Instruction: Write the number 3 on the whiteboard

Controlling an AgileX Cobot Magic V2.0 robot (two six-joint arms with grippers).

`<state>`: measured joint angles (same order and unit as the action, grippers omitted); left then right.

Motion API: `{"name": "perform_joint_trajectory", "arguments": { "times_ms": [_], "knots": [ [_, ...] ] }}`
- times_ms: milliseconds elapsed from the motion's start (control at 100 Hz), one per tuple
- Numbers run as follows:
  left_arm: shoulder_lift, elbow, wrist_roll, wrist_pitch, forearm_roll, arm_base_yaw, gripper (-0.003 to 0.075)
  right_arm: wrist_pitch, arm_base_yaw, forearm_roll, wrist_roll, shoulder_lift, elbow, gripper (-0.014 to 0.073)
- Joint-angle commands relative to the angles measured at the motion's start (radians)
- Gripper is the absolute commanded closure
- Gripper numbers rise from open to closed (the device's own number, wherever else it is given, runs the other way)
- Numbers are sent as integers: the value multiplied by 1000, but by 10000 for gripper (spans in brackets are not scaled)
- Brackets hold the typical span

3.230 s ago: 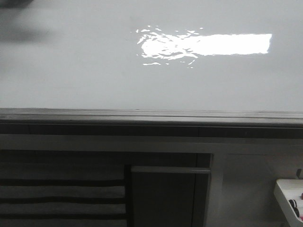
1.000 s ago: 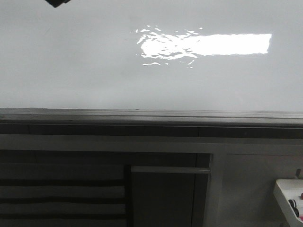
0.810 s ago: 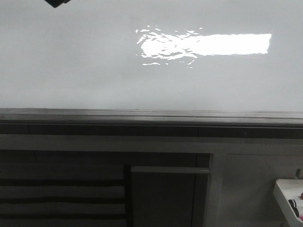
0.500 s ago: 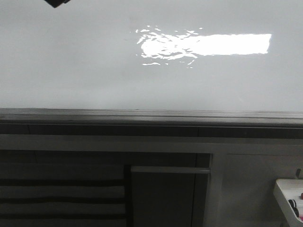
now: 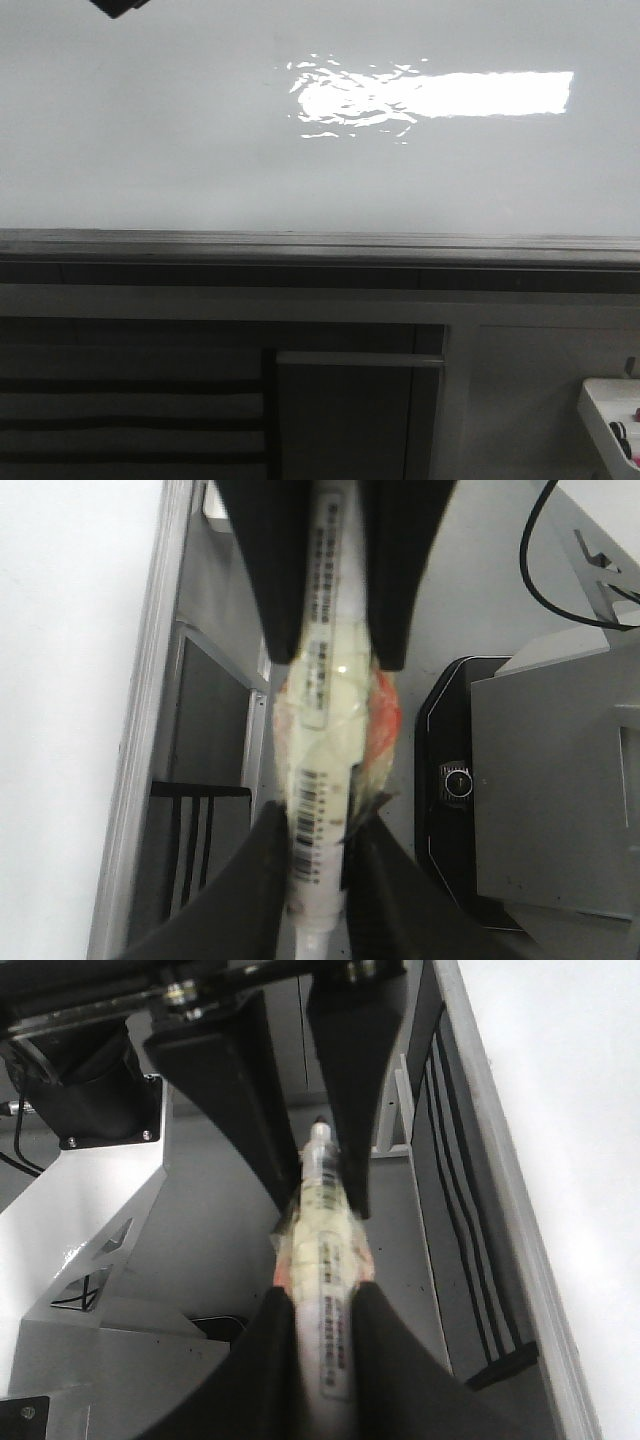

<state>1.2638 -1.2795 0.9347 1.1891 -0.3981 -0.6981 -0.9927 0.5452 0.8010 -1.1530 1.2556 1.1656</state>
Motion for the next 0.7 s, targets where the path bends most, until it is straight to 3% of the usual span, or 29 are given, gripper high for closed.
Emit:
{"name": "perform_joint_trajectory", "arguments": {
  "times_ms": [0, 280, 330, 430, 500, 560, 690],
  "knots": [
    [-20, -32, -4, -33, -37, -8, 661, 15, -1, 52, 1, -21, 35, 652],
    [-20, -32, -47, -79, -24, -8, 641, 15, -1, 52, 1, -21, 35, 655],
    [-20, -32, -49, -101, -2, -8, 580, 15, -1, 52, 1, -21, 35, 655],
    [-20, -32, -45, -123, 42, -14, 319, 15, -1, 52, 3, -21, 35, 655],
    [-20, -32, -45, -116, 34, -14, 198, 21, -1, 50, 3, -21, 35, 655],
    [-20, -32, -45, -119, 31, -14, 168, 26, -1, 42, 5, -21, 35, 655],
    [-20, -32, -45, -119, 31, -14, 188, 42, -1, -81, 114, -44, 53, 655]
  ]
}}
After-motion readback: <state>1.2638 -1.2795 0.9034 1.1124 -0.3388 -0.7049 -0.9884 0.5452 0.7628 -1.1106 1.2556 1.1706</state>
